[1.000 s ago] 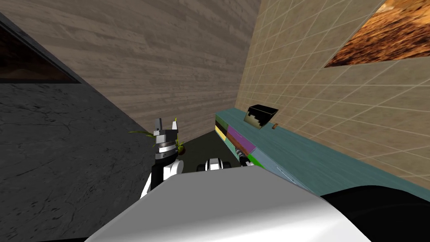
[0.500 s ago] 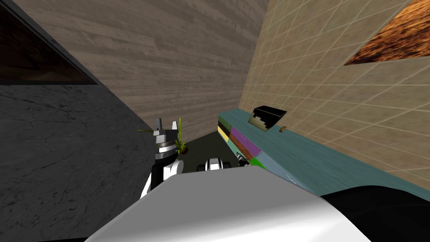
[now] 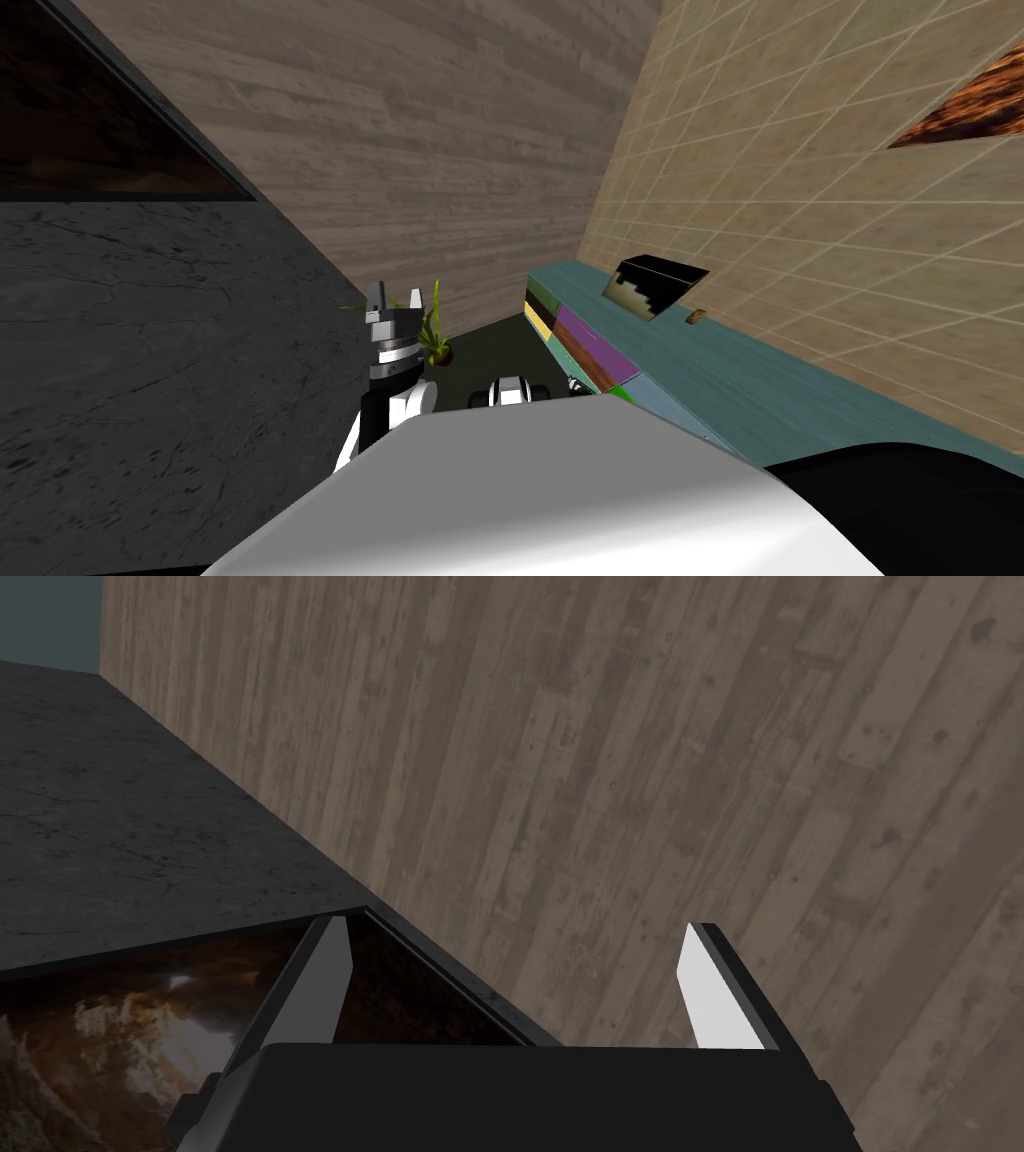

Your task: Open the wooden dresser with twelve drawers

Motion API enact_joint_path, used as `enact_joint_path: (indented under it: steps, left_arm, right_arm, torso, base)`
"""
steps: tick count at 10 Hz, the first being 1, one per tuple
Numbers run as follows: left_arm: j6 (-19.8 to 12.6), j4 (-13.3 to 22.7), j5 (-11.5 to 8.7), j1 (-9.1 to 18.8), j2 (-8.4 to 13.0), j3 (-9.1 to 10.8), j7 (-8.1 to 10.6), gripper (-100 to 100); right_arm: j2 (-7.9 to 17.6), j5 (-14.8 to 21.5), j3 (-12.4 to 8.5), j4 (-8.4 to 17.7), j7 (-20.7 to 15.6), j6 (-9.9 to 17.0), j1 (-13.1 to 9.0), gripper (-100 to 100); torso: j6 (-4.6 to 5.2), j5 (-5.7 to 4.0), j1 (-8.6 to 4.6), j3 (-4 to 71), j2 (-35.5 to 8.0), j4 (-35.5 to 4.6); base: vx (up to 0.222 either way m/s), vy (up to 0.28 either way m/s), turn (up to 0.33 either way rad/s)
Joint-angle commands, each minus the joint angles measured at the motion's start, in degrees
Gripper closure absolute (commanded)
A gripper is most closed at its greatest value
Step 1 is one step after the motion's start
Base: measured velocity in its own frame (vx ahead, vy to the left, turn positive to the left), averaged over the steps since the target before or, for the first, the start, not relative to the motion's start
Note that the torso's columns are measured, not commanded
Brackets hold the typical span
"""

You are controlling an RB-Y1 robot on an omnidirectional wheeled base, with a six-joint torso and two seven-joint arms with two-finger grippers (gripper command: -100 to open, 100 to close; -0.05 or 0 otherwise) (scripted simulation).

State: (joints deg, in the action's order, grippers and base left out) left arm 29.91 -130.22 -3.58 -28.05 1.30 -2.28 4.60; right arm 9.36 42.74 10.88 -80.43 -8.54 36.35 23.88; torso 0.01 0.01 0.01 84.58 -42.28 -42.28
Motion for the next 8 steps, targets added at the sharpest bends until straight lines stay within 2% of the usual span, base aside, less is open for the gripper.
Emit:
enact_joint_path:
  steps: [1, 2, 3, 4, 5, 6, 7, 8]
  left_arm:
    - [0.00, 0.00, 0.00, 0.00, 0.00, 0.00, 0.00, 0]
    - [0.00, 0.00, 0.00, 0.01, 0.00, 0.00, 0.00, 0]
    - [0.00, 0.00, 0.00, 0.00, 0.00, 0.00, 0.00, 0]
    - [0.00, 0.00, 0.00, 0.00, 0.00, 0.00, 0.00, 0]
    - [0.00, 0.00, 0.00, 0.00, 0.00, 0.00, 0.00, 0]
    - [0.00, 0.00, 0.00, 0.00, 0.00, 0.01, 0.00, 0]
    - [0.00, 0.00, 0.00, 0.01, 0.00, 0.00, 0.00, 0]
    - [0.00, 0.00, 0.00, 0.00, 0.00, 0.00, 0.00, 0]
  right_arm:
    - [-0.19, 2.76, 0.81, 3.45, 0.19, 3.96, -0.71, -100]
    - [-0.19, 2.76, 0.81, 3.88, 0.19, 5.23, -0.71, -100]
    - [-0.17, 4.76, 1.46, 6.15, 0.18, 6.85, -1.36, -100]
    - [-0.17, 4.76, 1.46, 7.08, 0.18, 8.37, -1.36, -100]
    - [-0.17, 4.76, 1.46, 7.08, 0.18, 8.87, -1.36, -100]
    - [-0.19, 6.71, 2.07, 9.79, 0.17, 10.87, -2.07, -100]
    - [-0.19, 6.71, 2.07, 10.25, 0.17, 12.27, -2.07, -100]
    - [-0.23, 8.60, 2.62, 12.27, 0.16, 14.01, -2.85, -100]
  torso:
    - [0.00, -0.02, -0.09, -0.04, -0.07, -0.02]
    - [-0.03, -0.03, -0.05, -0.02, -0.02, -0.01]
    - [-0.01, -0.01, -0.02, 0.00, 0.01, 0.00]
    - [-0.03, 0.00, 0.03, 0.04, 0.09, 0.02]
    - [0.02, 0.00, -0.01, 0.01, -0.01, 0.01]
    - [0.01, -0.02, -0.07, -0.08, -0.14, -0.03]
    - [-0.04, -0.02, -0.03, -0.06, -0.07, -0.03]
    - [0.00, -0.01, -0.05, -0.01, 0.00, 0.00]
  base:
    - [0.055, 0.024, 0.144]
    - [0.060, 0.025, 0.099]
    - [0.083, 0.035, 0.171]
    - [0.068, 0.028, 0.082]
    - [0.026, 0.008, -0.020]
    - [0.040, 0.011, 0.166]
    - [0.052, 0.003, 0.092]
    - [0.074, 0.009, 0.131]
